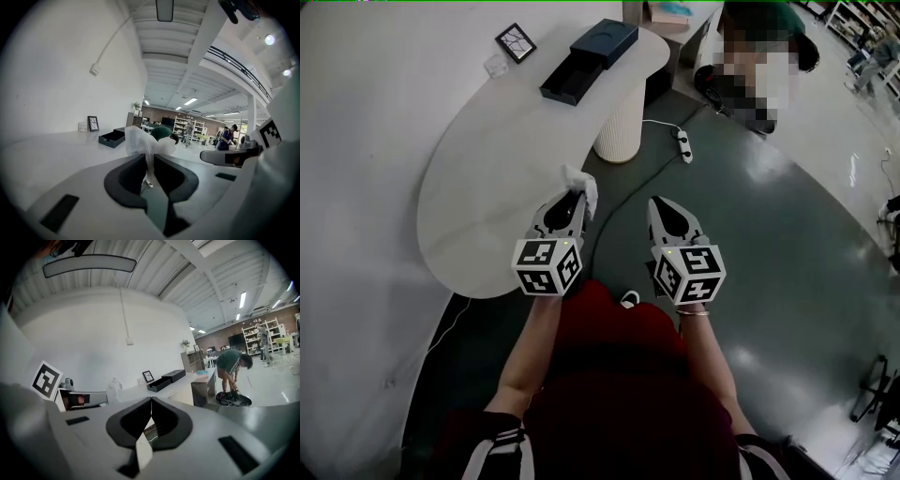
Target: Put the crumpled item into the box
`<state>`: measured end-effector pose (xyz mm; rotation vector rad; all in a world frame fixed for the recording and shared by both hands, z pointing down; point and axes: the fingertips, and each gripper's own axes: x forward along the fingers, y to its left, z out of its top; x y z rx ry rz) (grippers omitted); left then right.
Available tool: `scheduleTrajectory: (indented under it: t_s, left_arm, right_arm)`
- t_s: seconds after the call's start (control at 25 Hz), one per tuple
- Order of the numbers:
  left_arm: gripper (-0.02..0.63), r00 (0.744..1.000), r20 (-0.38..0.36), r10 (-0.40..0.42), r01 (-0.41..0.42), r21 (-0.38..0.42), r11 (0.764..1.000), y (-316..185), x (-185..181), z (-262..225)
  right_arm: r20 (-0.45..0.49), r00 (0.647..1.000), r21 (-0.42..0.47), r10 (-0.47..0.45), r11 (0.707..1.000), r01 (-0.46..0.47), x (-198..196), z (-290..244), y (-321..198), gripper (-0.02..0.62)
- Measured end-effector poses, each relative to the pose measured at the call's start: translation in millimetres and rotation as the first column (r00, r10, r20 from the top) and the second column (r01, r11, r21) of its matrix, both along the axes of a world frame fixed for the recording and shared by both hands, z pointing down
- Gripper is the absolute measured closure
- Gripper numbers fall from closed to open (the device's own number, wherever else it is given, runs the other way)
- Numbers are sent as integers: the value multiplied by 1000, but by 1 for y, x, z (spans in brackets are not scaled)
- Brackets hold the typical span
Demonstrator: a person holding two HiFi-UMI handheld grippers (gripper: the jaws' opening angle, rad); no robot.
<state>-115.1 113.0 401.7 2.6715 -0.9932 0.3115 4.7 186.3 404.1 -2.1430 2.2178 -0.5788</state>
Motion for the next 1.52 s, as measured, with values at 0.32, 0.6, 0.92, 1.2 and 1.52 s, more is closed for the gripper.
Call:
scheduleTrajectory:
  t_s: [0.32, 0.6, 0.92, 1.2, 1.52]
  left_arm:
    - [534, 1000, 20, 7, -7, -12, 1000, -10, 20, 3]
    - [534, 1000, 7, -7, 7, -40, 999, -38, 35, 12]
    - [534, 1000, -3, -21, 21, -64, 998, -89, 57, 23]
    - [534, 999, 1, -47, 47, -64, 997, -148, 74, 23]
    - [534, 998, 5, -65, 65, -102, 993, -197, 80, 36]
  right_arm:
    - [48, 999, -24, 15, 1000, -13, 18, 7, -4, 580]
    - [65, 997, -52, 46, 998, -42, 41, 21, -18, 580]
    - [45, 998, -52, 39, 998, -36, 66, 21, -68, 580]
    - [56, 998, -55, -6, 998, 9, 78, 20, -133, 580]
    - [49, 997, -63, -59, 996, 62, 73, 18, -201, 580]
